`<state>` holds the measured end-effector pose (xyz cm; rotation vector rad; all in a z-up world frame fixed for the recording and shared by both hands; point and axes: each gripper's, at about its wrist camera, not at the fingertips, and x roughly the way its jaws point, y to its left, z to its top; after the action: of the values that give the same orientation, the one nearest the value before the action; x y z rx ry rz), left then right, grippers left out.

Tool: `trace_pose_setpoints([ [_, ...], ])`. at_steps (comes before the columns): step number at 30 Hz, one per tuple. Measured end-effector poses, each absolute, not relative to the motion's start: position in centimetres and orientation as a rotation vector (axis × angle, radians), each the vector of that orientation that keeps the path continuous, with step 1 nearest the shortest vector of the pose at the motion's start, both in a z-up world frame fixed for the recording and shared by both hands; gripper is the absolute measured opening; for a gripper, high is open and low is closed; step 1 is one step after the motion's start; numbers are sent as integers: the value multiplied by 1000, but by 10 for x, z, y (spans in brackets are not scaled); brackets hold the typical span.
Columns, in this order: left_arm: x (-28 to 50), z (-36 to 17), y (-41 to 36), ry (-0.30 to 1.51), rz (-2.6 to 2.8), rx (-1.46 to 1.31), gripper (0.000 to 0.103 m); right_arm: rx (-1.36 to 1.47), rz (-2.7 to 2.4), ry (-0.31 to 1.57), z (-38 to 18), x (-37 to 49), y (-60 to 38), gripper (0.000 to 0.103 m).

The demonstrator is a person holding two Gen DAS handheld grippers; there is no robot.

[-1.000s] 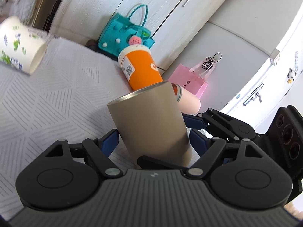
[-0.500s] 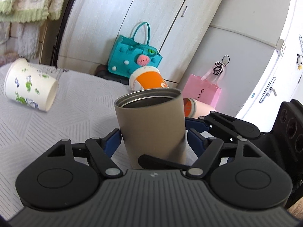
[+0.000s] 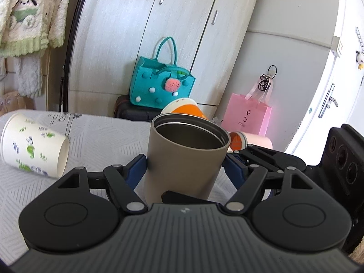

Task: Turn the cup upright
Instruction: 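Lower the upright tan tumbler onto the table with the right gripper, then open the right gripper and pull it back from the tumbler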

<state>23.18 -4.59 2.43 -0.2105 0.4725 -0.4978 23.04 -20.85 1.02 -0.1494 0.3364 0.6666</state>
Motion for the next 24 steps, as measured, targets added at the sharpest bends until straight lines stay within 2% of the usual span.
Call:
trace_pose_setpoints([
  [8,230,20,-48,485,-490,-214,75,-186,670,357,10,233,-206,81],
  [13,231,18,-49,571,-491,-265,81,-212,648,386,13,226,-205,81],
  [24,184,29,-35,540,-397,-253,85,-177,593,325,31,173,-224,83],
])
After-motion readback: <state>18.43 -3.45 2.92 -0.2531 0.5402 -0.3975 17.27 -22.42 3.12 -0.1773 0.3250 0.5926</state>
